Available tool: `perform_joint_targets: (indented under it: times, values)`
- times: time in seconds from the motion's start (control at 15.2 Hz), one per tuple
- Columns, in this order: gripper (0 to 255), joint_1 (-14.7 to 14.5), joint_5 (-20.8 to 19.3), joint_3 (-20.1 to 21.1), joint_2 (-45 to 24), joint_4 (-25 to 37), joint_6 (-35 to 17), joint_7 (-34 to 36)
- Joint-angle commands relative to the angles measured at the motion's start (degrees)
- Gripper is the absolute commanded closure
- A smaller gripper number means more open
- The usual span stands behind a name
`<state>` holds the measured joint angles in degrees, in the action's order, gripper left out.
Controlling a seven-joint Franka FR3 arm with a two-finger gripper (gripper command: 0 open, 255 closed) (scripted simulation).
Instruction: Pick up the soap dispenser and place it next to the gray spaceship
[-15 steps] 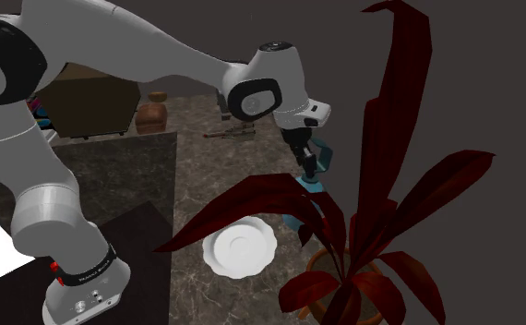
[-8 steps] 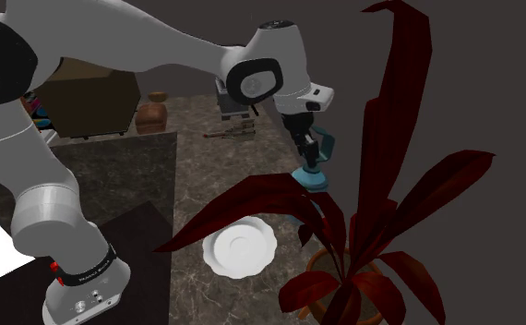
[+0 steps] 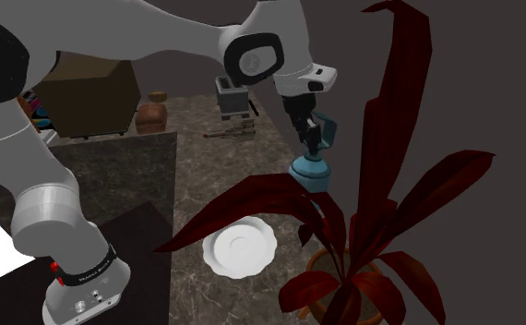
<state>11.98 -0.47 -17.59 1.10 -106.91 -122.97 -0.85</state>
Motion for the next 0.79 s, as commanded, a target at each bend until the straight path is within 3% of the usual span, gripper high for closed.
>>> perform_joint_targets:
  times: [0.0, 0.73]
  values:
    - [255, 0.0, 0.0, 0.0, 0.0, 1.6, 1.5, 0.1]
    - [255, 0.0, 0.2, 0.0, -0.4, 10.6, 10.1, 0.0]
